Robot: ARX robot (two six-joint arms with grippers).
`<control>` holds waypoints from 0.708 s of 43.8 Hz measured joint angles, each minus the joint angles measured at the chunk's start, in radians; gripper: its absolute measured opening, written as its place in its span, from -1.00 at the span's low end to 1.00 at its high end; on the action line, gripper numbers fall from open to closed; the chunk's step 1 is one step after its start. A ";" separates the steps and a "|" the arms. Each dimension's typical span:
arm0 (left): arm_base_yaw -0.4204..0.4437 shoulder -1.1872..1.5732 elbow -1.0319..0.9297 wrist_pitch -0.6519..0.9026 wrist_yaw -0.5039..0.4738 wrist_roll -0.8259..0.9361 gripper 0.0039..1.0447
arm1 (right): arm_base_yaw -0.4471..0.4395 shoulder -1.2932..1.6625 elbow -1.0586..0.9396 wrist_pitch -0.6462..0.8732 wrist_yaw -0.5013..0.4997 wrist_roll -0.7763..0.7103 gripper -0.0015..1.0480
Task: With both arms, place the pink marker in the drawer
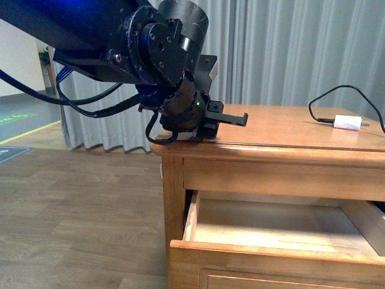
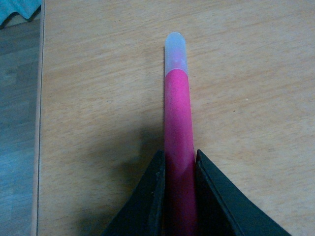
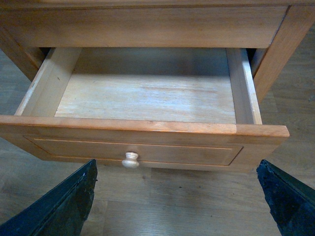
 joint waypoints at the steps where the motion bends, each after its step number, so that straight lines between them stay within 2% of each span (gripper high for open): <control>1: 0.003 -0.005 -0.010 0.010 0.015 0.006 -0.71 | 0.000 0.000 0.000 0.000 0.000 0.000 0.84; 8: 0.016 -0.047 -0.092 0.079 0.105 0.066 -0.72 | 0.000 0.000 0.000 0.000 0.000 0.000 0.84; 16: 0.043 -0.201 -0.345 0.217 0.355 0.158 -0.72 | 0.000 0.000 0.000 0.000 0.000 0.000 0.84; 24: 0.059 -0.379 -0.587 0.257 0.563 0.266 -0.72 | 0.000 0.000 0.000 0.000 0.000 0.000 0.84; 31: 0.050 -0.420 -0.698 0.264 0.561 0.369 -0.73 | 0.000 0.000 0.000 0.000 0.000 0.000 0.84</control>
